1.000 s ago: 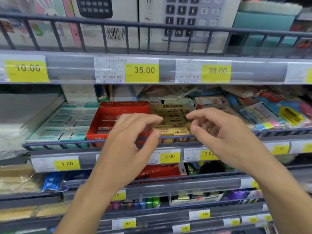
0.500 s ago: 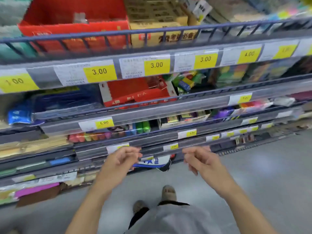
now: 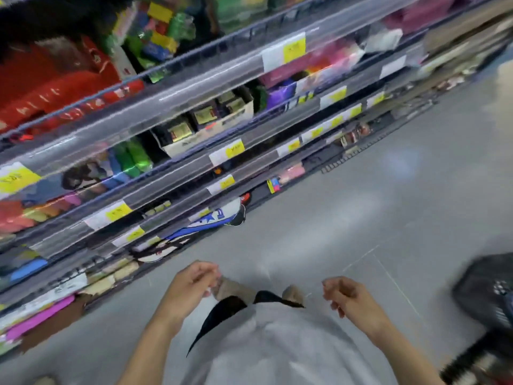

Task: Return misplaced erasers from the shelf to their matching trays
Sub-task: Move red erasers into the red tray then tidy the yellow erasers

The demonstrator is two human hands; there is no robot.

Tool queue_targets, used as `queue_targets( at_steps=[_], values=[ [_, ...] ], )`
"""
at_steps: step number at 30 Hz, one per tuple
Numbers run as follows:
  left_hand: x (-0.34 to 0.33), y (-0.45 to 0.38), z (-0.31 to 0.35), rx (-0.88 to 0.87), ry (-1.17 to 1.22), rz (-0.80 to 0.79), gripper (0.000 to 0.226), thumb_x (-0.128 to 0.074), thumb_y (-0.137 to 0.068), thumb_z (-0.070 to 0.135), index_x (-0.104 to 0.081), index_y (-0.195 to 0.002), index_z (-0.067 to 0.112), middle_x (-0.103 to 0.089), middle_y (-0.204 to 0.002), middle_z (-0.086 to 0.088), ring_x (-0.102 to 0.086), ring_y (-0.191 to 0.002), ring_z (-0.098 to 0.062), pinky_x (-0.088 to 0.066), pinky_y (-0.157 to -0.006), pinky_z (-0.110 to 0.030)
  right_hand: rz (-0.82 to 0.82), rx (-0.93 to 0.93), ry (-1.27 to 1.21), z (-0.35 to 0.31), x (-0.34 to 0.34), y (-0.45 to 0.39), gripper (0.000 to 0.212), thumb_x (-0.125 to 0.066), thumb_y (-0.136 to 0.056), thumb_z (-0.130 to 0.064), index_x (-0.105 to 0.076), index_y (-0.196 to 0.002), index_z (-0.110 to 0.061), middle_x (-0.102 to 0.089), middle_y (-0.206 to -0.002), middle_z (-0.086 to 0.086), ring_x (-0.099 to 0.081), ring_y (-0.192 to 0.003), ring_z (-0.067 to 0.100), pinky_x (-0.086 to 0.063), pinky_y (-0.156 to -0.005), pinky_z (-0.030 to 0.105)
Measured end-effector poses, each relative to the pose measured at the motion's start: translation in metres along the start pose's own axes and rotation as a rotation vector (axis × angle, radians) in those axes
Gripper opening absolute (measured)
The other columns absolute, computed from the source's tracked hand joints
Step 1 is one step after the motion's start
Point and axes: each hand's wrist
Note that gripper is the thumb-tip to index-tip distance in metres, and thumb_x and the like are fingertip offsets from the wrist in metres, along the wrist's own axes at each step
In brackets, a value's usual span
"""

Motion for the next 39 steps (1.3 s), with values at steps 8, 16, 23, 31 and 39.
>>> queue_targets(
  at_steps=[8,16,23,31,39],
  values=[
    [-0.112,0.009,0.048,-0.064,-0.137,-0.119,0.009,-0.067,-0.1,0.018,-0.074,-0.105,0.015,-0.079,-0.097,-0.007,-0.068,-0.086,-0.02,-0.054,-0.081,-0.034,0.066,0.033,-0.128,0.035,0.092,0.01,0.011,-0.059,-0.1,-0.012,-0.067,-0.105,-0.007,-0.068,-0.084,0.007,-0.056,-0.062,0.011,-0.043,-0.056,0.023],
    [-0.183,-0.018,0.092,-0.08,-0.265,-0.242,0.012,-0.064,-0.102,0.021,-0.072,-0.111,0.019,-0.08,-0.103,0.005,-0.071,-0.098,-0.02,-0.056,-0.083,-0.031,0.188,0.167,-0.297,0.006,0.182,-0.01,0.01,-0.061,-0.097,-0.024,-0.07,-0.101,-0.027,-0.074,-0.086,-0.004,-0.061,-0.065,0.006,-0.049,-0.059,0.017],
    [-0.254,-0.088,0.175,-0.123,-0.296,-0.323,0.012,-0.065,-0.101,0.021,-0.072,-0.111,0.02,-0.079,-0.103,0.006,-0.072,-0.096,-0.017,-0.055,-0.078,-0.024,0.262,0.082,-0.327,-0.001,0.248,-0.052,0.012,-0.061,-0.098,-0.023,-0.07,-0.104,-0.028,-0.074,-0.087,-0.005,-0.062,-0.067,0.006,-0.05,-0.064,0.024],
    [-0.33,-0.158,0.315,-0.219,-0.302,-0.409,0.011,-0.068,-0.099,0.027,-0.073,-0.109,0.025,-0.079,-0.104,0.006,-0.072,-0.095,-0.009,-0.052,-0.077,-0.022,0.339,-0.026,-0.309,-0.01,0.334,-0.096,0.013,-0.062,-0.098,-0.02,-0.072,-0.104,-0.025,-0.074,-0.087,-0.005,-0.064,-0.066,0.007,-0.051,-0.063,0.029],
    [-0.375,-0.185,0.402,-0.278,-0.259,-0.315,0.01,-0.071,-0.096,0.032,-0.076,-0.098,0.039,-0.078,-0.1,0.01,-0.072,-0.092,-0.007,-0.053,-0.079,-0.027,0.293,0.052,-0.228,-0.065,0.429,-0.176,0.015,-0.06,-0.098,-0.016,-0.072,-0.1,-0.024,-0.075,-0.084,-0.002,-0.065,-0.065,0.008,-0.052,-0.064,0.035]
  ],
)
Point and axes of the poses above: each hand's wrist, its own y-axis away from the middle knuckle, its own x-axis out of the back of the hand, z = x × y
